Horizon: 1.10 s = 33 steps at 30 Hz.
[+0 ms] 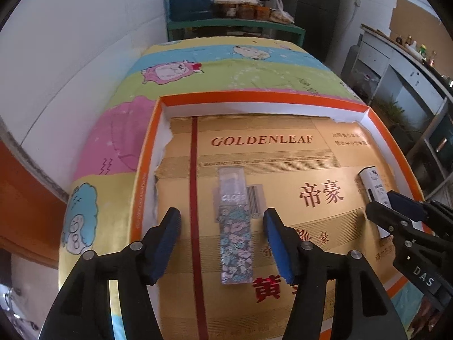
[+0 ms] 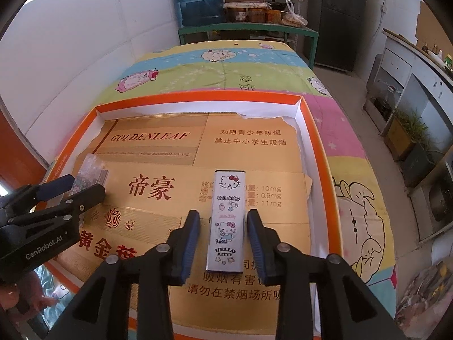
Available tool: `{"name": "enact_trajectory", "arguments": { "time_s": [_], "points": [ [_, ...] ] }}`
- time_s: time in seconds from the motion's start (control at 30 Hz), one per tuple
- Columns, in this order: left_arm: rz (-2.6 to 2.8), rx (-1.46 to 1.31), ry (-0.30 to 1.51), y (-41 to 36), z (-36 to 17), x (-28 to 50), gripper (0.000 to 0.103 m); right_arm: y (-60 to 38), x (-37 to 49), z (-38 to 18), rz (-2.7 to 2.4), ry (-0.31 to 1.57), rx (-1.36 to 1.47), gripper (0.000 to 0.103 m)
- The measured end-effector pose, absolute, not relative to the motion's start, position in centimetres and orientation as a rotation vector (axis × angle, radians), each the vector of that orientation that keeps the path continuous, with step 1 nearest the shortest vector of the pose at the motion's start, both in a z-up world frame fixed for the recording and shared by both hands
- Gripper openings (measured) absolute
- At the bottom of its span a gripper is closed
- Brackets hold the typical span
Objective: Organize rigid objects
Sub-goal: 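Open both grippers to release the bottle and box in the tray, then withdraw both grippers from the tray back toward the remaining items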
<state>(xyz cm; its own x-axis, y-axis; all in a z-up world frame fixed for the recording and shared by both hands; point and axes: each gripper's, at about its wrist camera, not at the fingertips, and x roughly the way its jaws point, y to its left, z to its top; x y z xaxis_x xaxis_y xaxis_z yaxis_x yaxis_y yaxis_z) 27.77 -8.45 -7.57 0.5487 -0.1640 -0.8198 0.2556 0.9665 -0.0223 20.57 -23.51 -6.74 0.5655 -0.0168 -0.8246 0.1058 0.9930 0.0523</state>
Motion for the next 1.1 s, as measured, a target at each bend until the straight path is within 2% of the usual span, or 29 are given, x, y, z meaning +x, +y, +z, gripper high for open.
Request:
{"name": "enact_trajectory", "arguments": {
  "time_s": [0.63, 1.1],
  "points": [
    [-0.219, 0.121, 0.819, -5.7, -1.8, 18.3, 0.064, -21.5, 9.9, -0.3, -0.104, 0.755, 0.076, 0.041],
    [-0.268, 0.081, 0.76, -3.0, -0.4, 9.7, 0.064, -20.2, 2.0, 0.2, -0.086, 0.756, 0.117, 0.041]
  ]
}}
